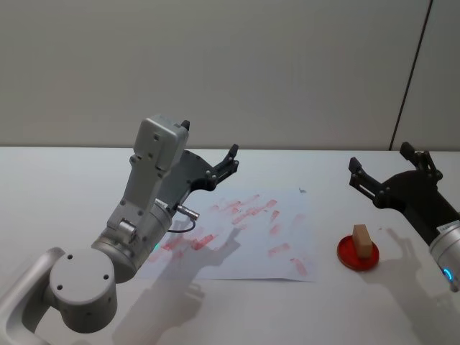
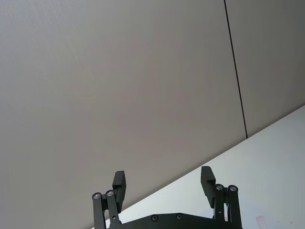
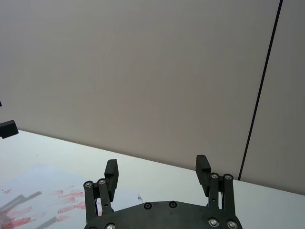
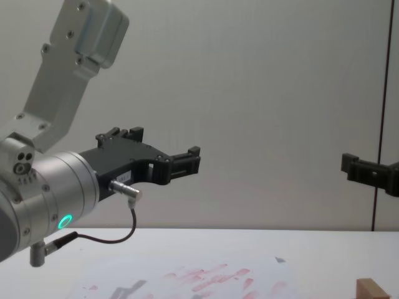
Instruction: Use the one hand to pick up the stamp and affix it onto the A4 paper.
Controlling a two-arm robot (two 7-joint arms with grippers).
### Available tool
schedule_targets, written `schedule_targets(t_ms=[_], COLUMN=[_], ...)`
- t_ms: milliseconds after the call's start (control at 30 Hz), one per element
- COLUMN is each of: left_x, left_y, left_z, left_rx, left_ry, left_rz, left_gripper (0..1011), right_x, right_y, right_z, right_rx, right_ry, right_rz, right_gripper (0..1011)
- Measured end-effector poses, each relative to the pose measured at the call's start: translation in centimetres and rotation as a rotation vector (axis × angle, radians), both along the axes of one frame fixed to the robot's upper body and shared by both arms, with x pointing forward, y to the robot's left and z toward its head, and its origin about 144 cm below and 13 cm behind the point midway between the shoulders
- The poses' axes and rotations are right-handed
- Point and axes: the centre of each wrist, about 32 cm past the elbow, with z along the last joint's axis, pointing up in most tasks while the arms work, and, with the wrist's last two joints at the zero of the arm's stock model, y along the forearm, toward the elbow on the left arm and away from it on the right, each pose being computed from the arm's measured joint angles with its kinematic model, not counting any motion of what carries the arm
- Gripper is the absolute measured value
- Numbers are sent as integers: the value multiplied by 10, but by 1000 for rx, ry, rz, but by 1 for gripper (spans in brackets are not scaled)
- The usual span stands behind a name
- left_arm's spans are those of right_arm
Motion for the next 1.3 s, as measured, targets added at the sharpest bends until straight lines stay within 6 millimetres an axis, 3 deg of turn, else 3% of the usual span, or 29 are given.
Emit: schedule_targets(t_ms=[567, 1133, 1300], left_x=[0, 0, 0], left_y=[0, 0, 0], left_z=[0, 0, 0], left_rx=[0, 0, 0], left_ry=[0, 0, 0], left_rz=[0, 0, 0], left_gripper=[1003, 1003, 1002], right_x=[-3, -52, -57], right_y=[0, -7, -7], right_z=[-1, -18, -22], right_rx=[-5, -104, -134], right_ry=[5, 137, 171], right_rz=[-3, -69, -91], right_gripper=[1001, 1001, 1001])
